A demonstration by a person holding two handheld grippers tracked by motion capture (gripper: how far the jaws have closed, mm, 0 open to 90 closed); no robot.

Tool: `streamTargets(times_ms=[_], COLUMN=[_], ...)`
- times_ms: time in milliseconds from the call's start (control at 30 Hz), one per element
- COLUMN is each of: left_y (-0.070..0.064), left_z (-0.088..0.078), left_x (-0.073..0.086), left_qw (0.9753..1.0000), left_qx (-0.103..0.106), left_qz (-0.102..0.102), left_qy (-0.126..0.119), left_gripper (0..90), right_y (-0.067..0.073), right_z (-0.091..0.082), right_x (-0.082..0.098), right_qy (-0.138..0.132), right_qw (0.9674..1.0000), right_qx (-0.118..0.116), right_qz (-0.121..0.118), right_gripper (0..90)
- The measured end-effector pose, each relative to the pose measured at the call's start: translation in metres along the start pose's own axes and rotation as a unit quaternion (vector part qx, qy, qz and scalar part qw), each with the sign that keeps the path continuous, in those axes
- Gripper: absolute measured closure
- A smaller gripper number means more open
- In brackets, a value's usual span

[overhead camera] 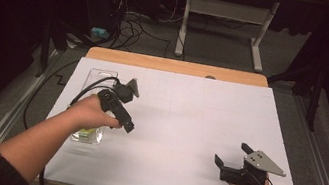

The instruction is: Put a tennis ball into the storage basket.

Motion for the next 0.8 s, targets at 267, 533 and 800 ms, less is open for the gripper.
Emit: streamTargets(times_ms=[267, 533, 800], left_y=[-0.032, -0.042, -0.041], left_z=[0.005, 0.004, 0.041], left_x=[-0.016, -0.019, -0.009], left_qw=[0.9995, 0.9983, 0.9974], left_qx=[0.014, 0.028, 0.023], left_qz=[0.025, 0.033, 0.033], left_qy=[-0.015, -0.039, -0.060], left_gripper=[0.2, 0.1, 0.4], right_y=[0.000, 0.001, 0.002], right_z=[-0.001, 0.000, 0.000], right_x=[0.000, 0.000, 0.000], right_qy=[0.000, 0.001, 0.000], right_qw=[1.0000, 1.0000, 1.0000], right_qx=[0.000, -0.003, -0.004], right_qz=[0.002, 0.002, 0.000], right_gripper=[0.2, 0.2, 0.2])
Point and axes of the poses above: each handheld gripper's, and its own axes: z roughly forward along the jaws, x roughly out of its underside, y roughly to its left, the point moved 3 cm from there along z, roughly forward along the jaws, and after that the axes turned 8 degrees about -z, right-handed, at the moved point
